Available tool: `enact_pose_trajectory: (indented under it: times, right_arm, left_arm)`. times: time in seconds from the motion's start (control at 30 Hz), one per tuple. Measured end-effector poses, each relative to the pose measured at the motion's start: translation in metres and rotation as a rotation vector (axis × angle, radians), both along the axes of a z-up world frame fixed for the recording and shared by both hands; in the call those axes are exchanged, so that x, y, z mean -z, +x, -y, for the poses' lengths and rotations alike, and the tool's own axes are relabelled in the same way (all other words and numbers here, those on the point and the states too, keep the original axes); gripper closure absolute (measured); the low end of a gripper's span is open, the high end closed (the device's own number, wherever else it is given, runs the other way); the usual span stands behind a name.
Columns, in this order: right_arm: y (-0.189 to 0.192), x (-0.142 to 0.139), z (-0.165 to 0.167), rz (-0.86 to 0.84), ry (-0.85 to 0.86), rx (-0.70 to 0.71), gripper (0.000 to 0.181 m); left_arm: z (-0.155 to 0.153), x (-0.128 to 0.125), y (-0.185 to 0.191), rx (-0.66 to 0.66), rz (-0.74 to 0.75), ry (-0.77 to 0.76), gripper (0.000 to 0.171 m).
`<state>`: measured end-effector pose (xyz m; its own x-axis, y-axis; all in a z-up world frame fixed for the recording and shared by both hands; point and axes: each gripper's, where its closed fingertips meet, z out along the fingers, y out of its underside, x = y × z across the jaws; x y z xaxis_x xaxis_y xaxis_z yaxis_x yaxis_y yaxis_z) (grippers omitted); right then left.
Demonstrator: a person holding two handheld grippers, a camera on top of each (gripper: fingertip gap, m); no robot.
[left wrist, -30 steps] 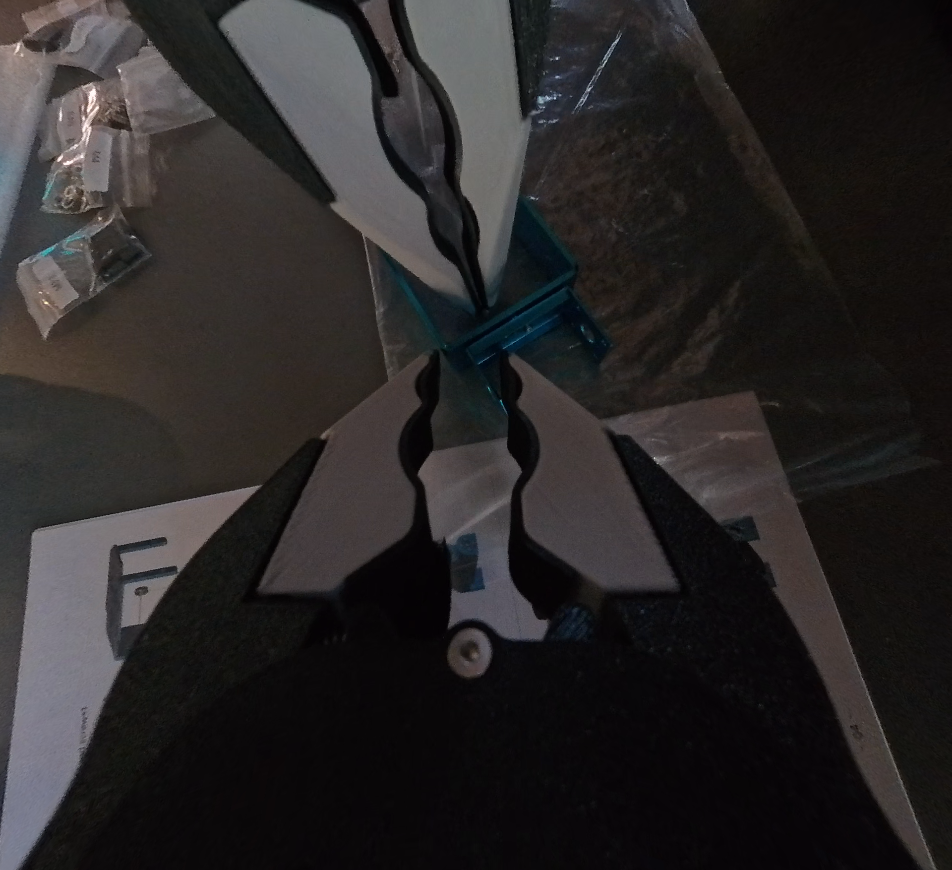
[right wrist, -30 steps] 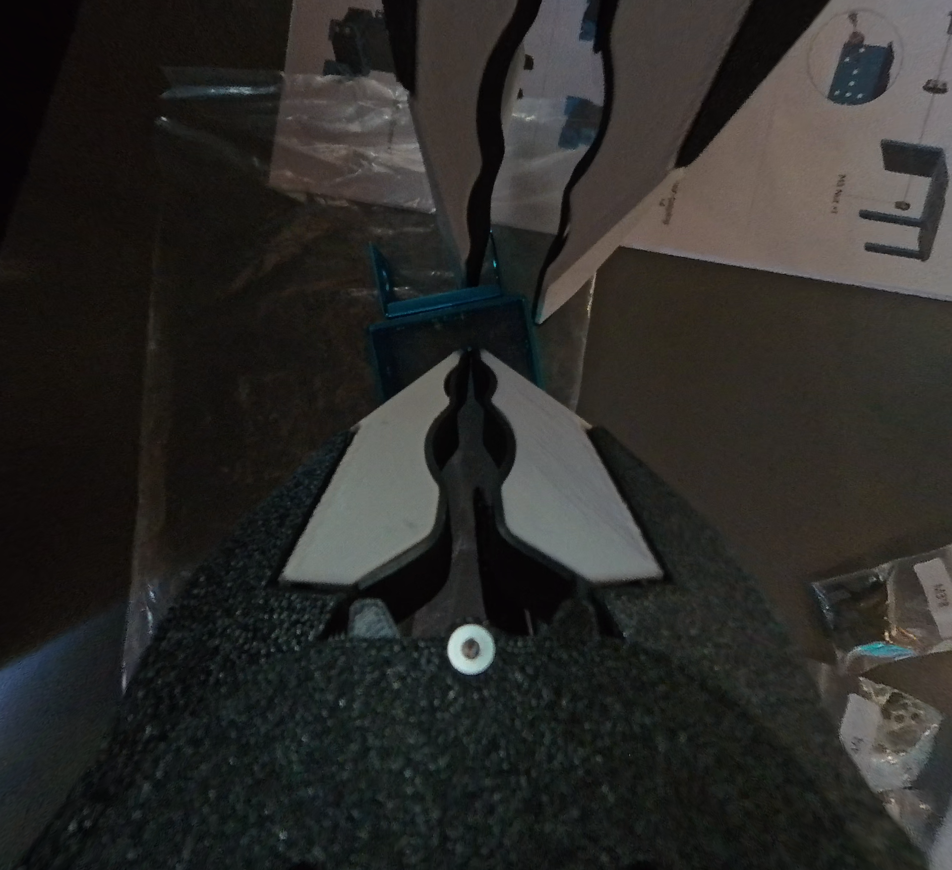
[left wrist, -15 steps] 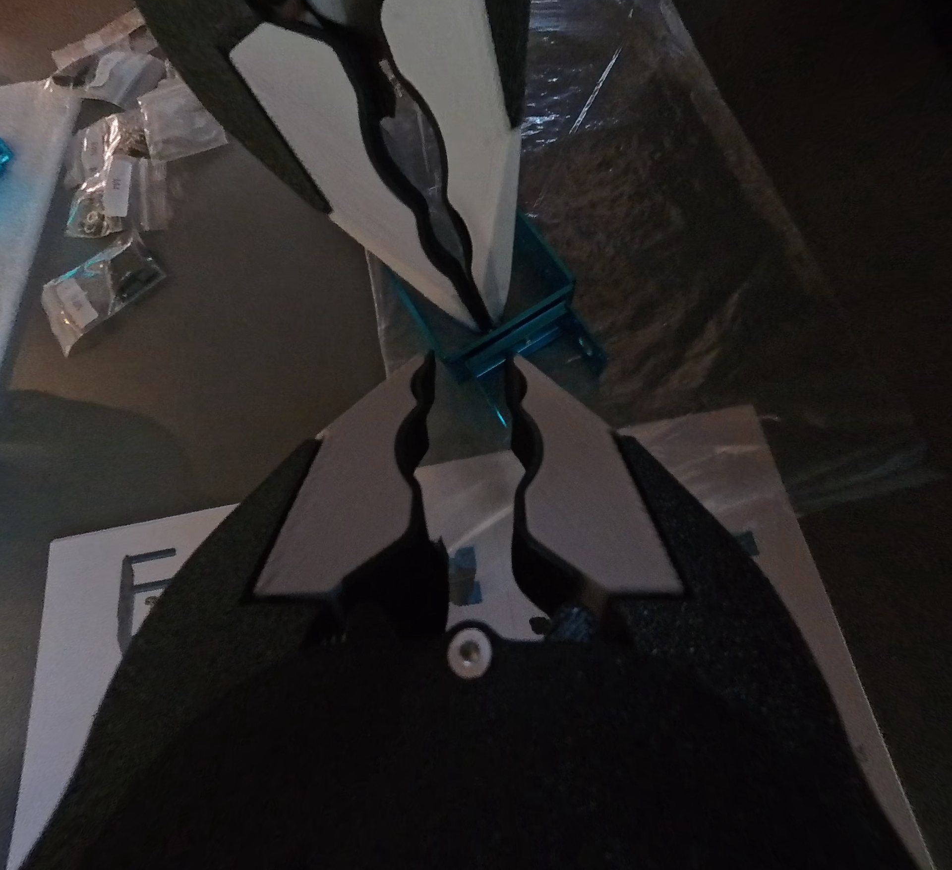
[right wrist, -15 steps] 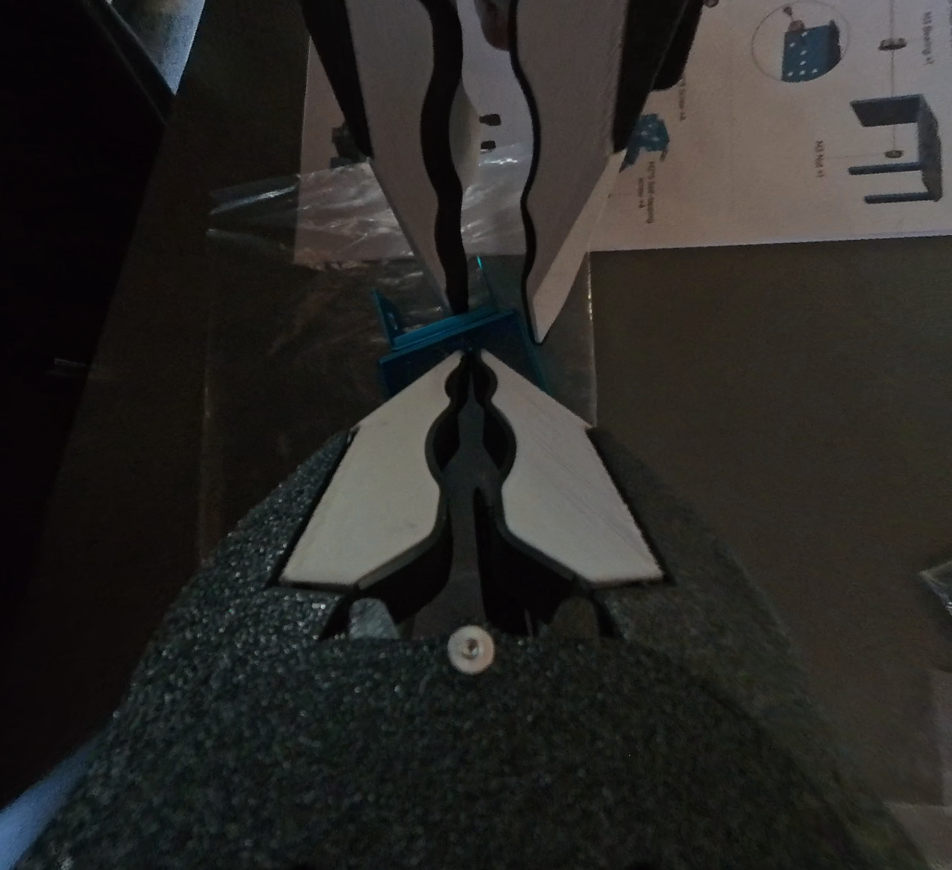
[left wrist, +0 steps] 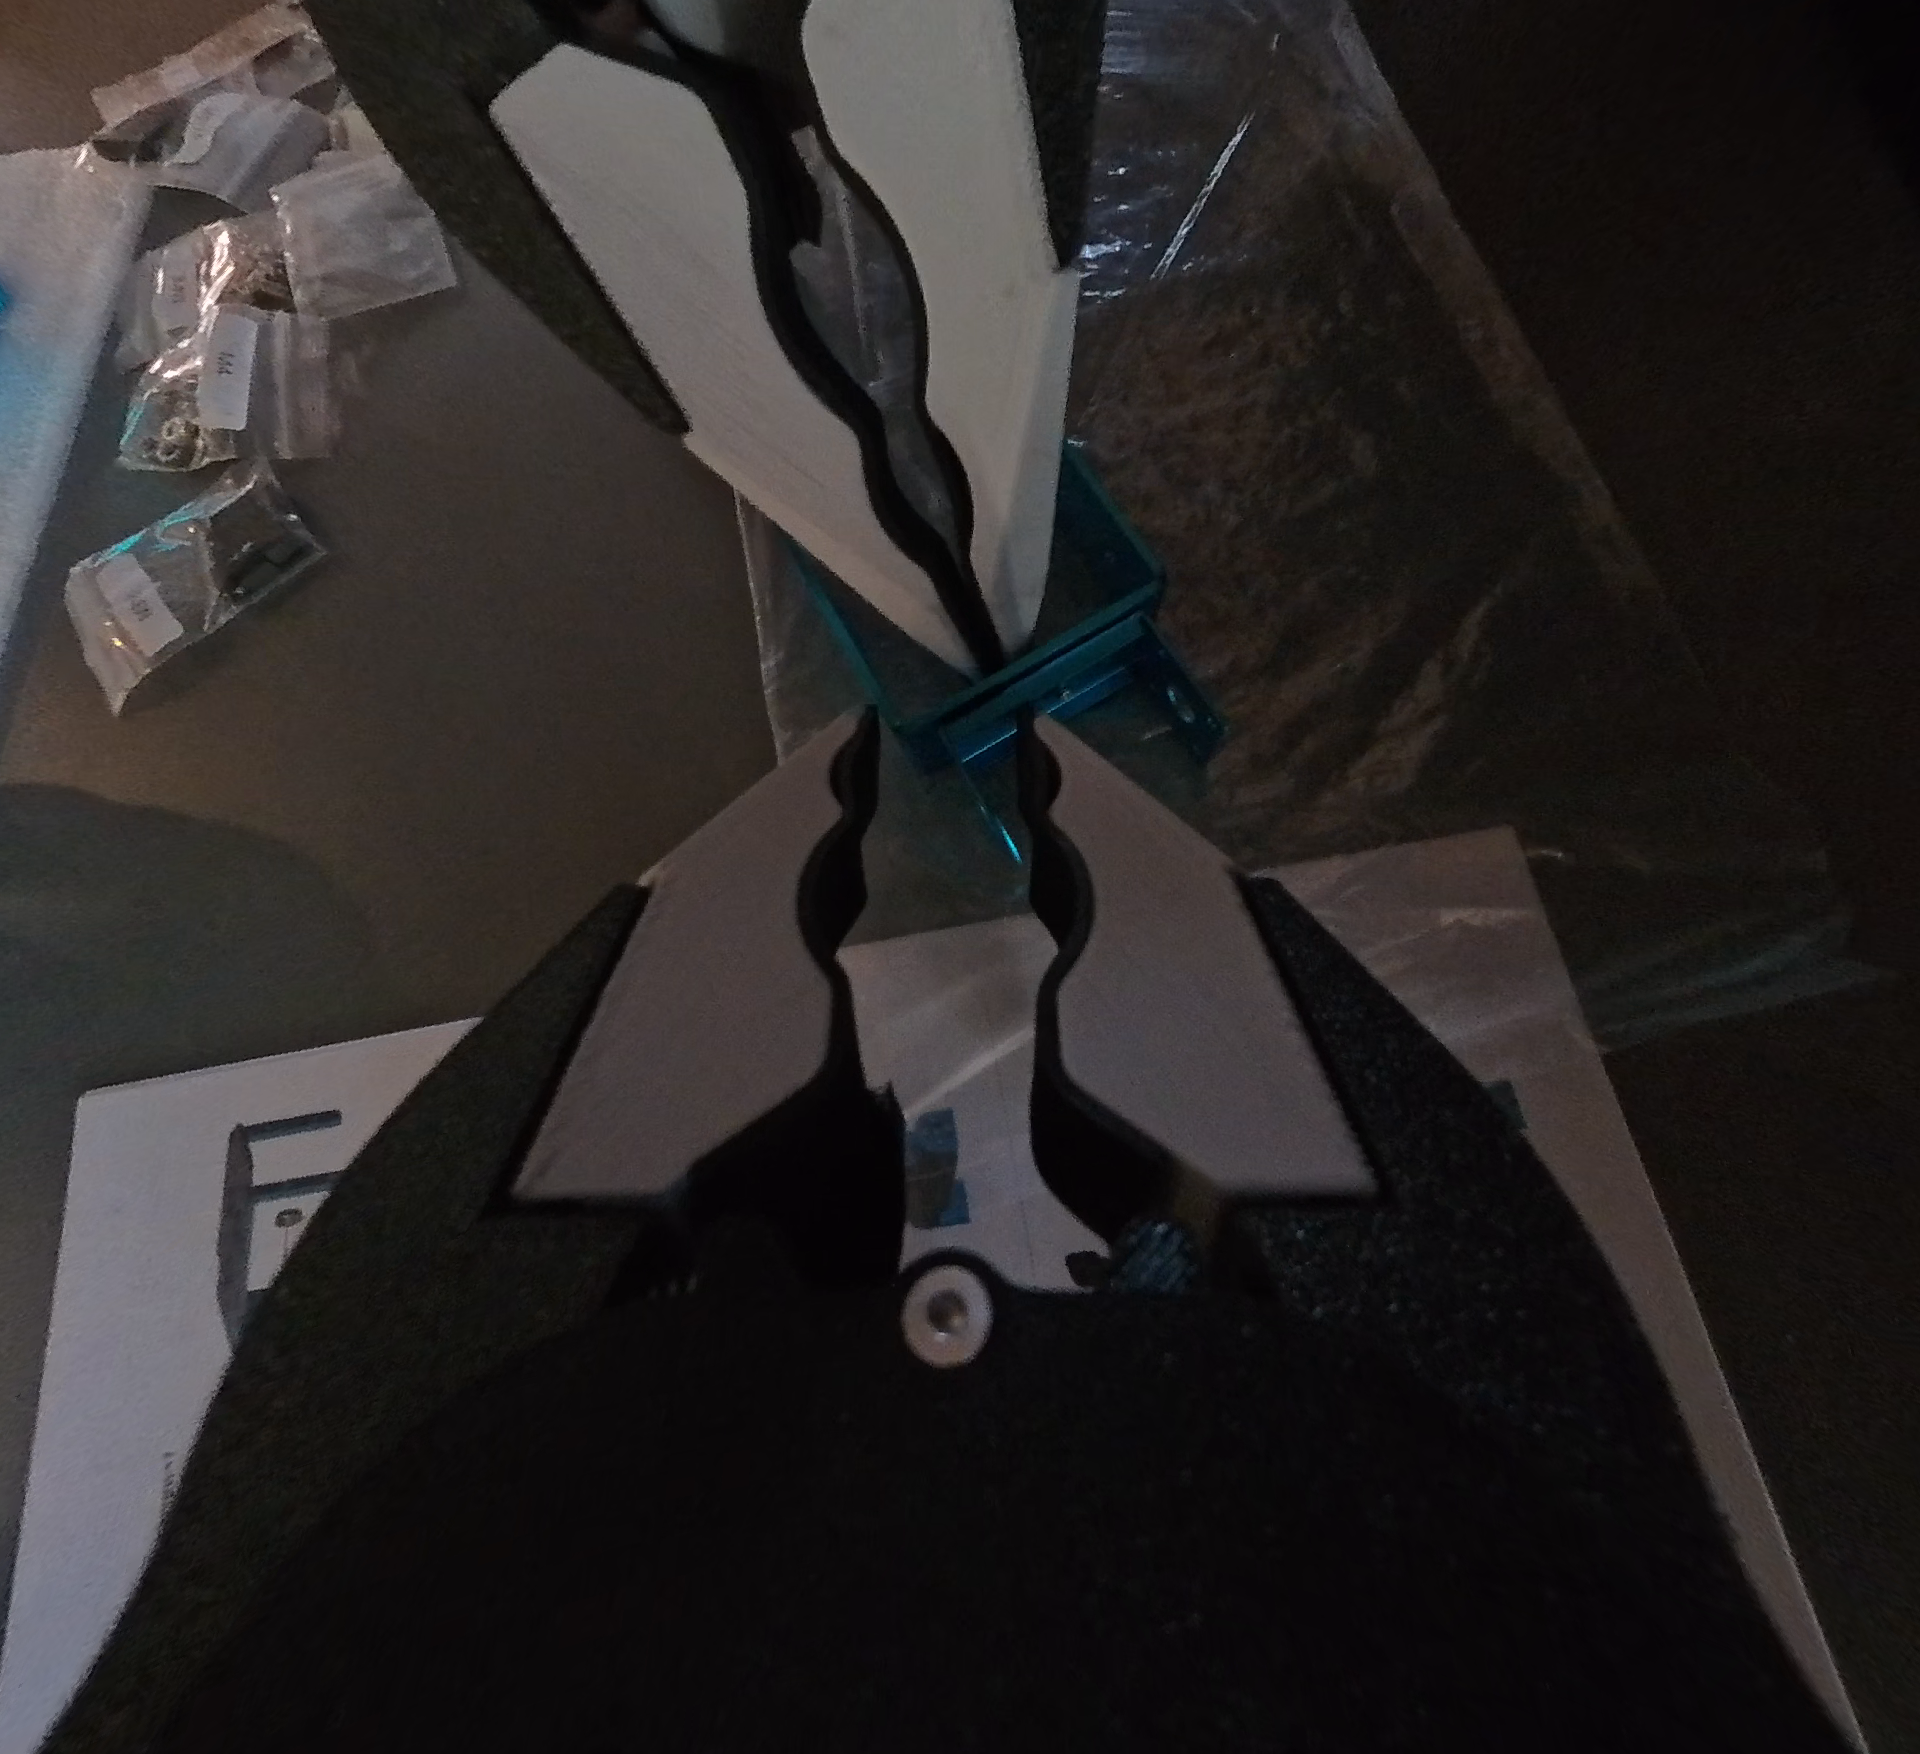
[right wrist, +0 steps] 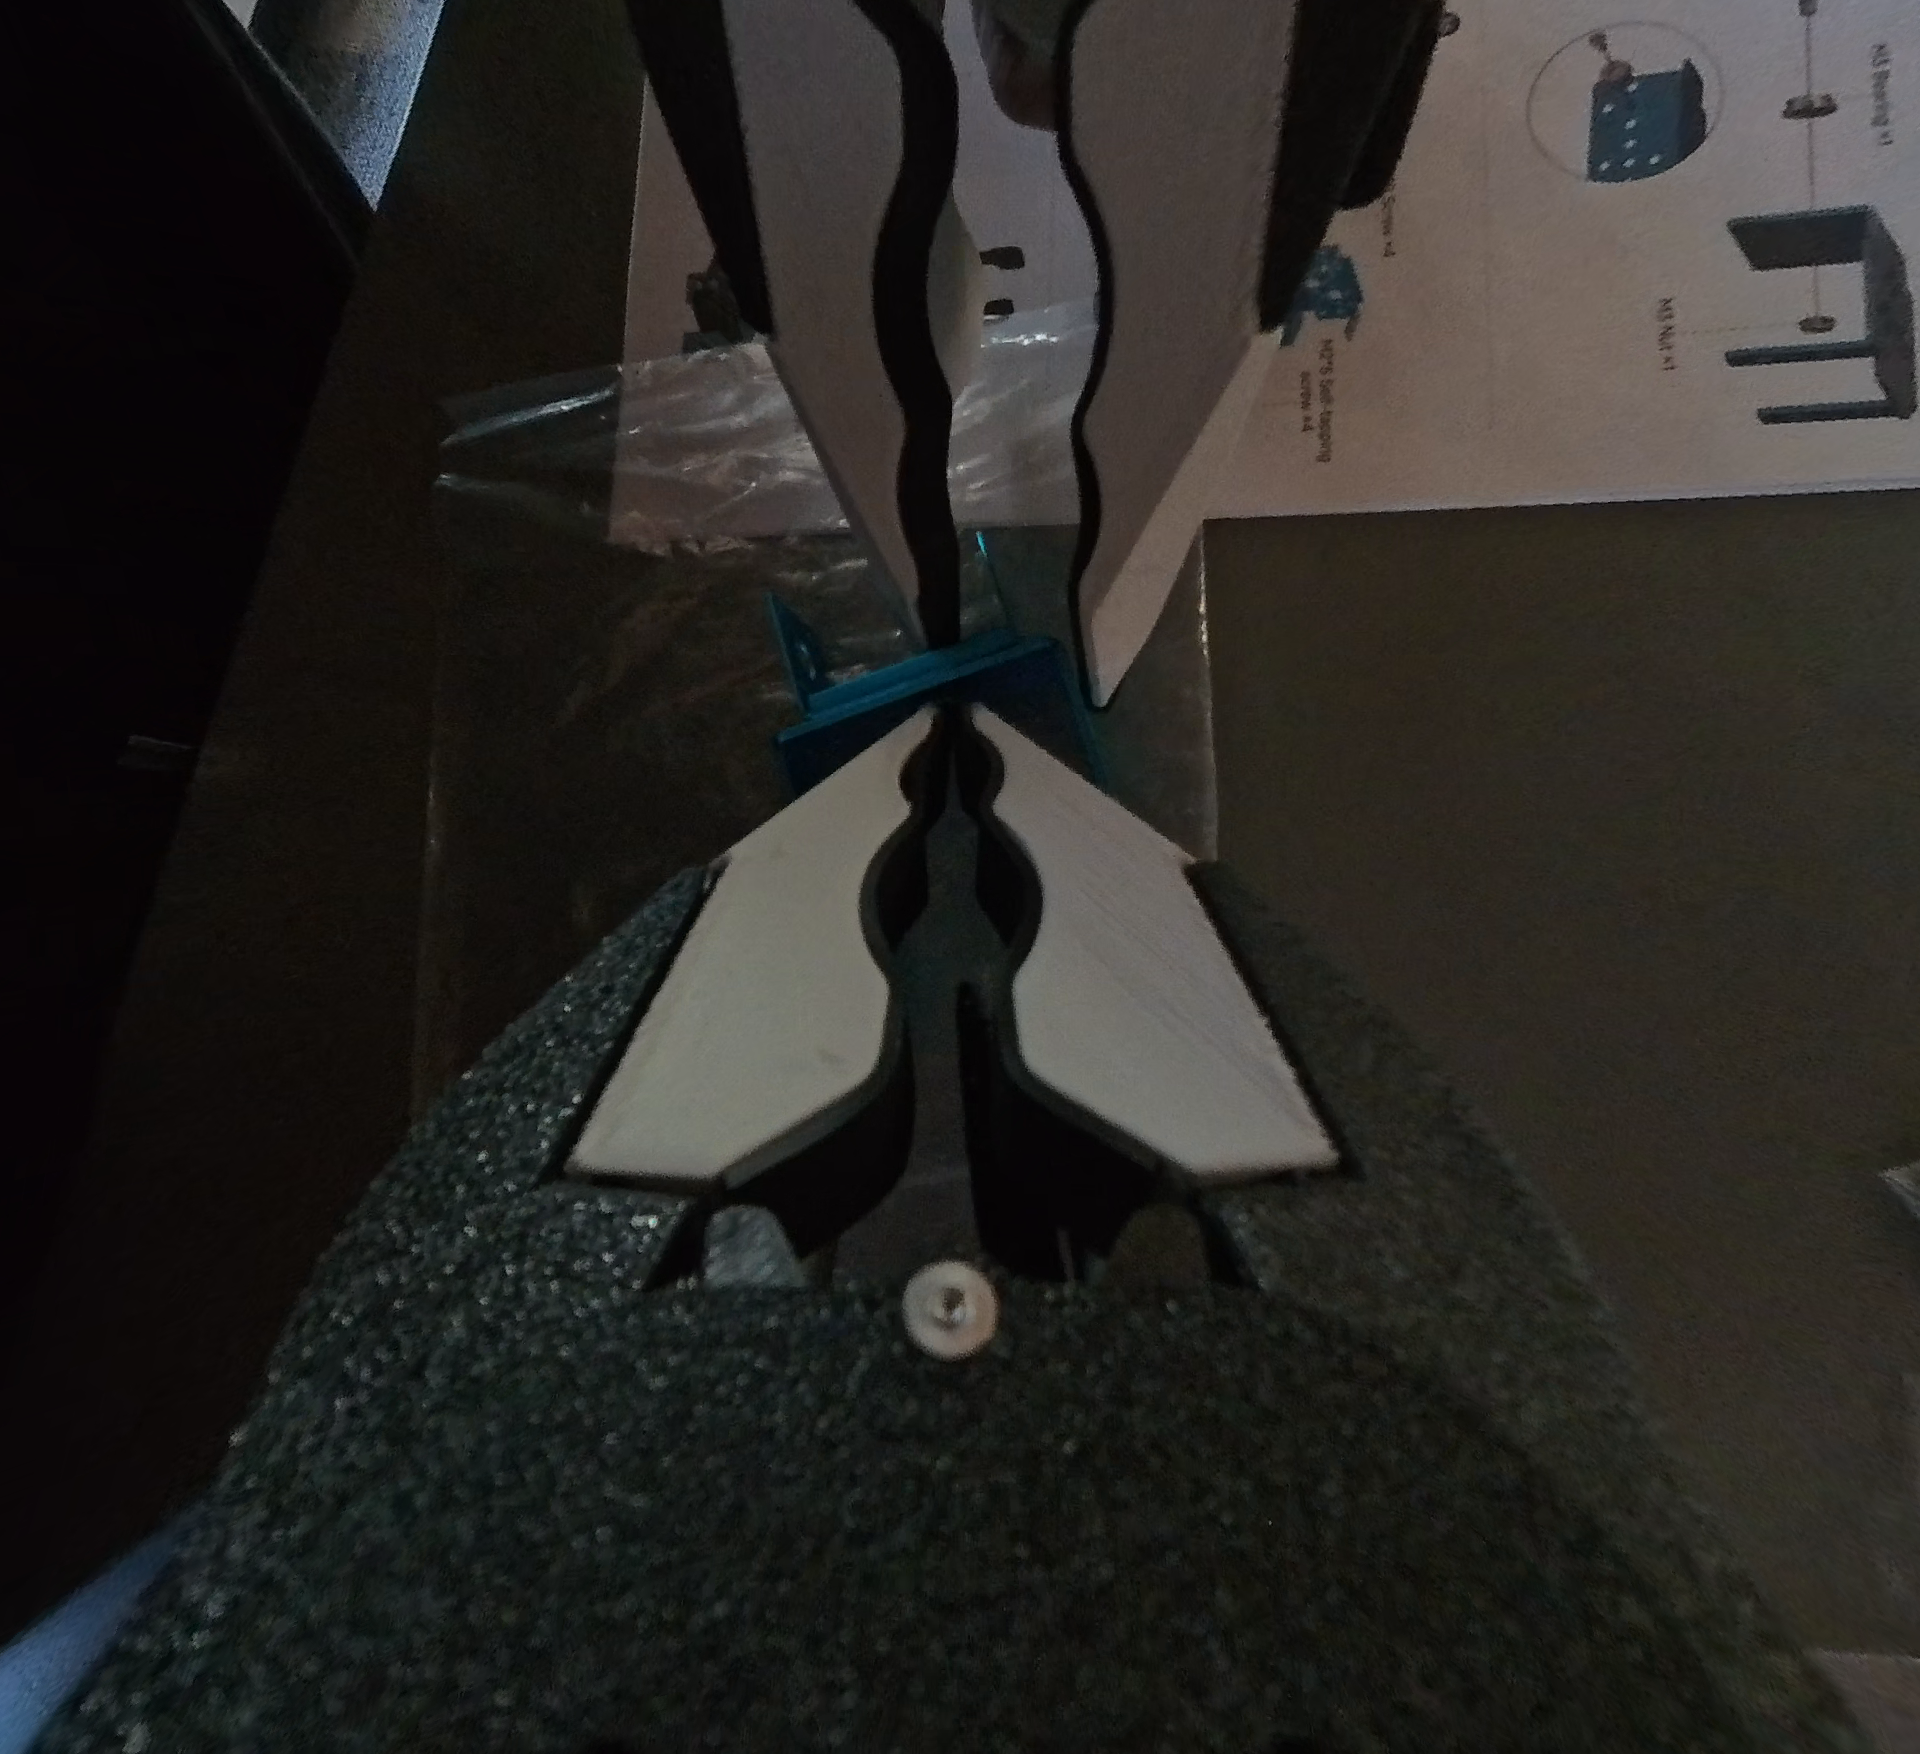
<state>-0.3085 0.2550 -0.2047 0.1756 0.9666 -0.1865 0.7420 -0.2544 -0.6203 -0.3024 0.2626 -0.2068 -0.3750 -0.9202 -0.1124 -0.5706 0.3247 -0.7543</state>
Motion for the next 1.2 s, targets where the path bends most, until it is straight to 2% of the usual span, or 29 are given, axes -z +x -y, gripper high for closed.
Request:
enact_pose_trajectory:
  times: [1.2]
  right_arm:
    - [-0.0005, -0.0048, 0.0046, -0.028, 0.000, 0.013, 0.180]
  left_arm:
    - [0.0000, 0.0015, -0.0002, 0.002, -0.008, 0.004, 0.146]
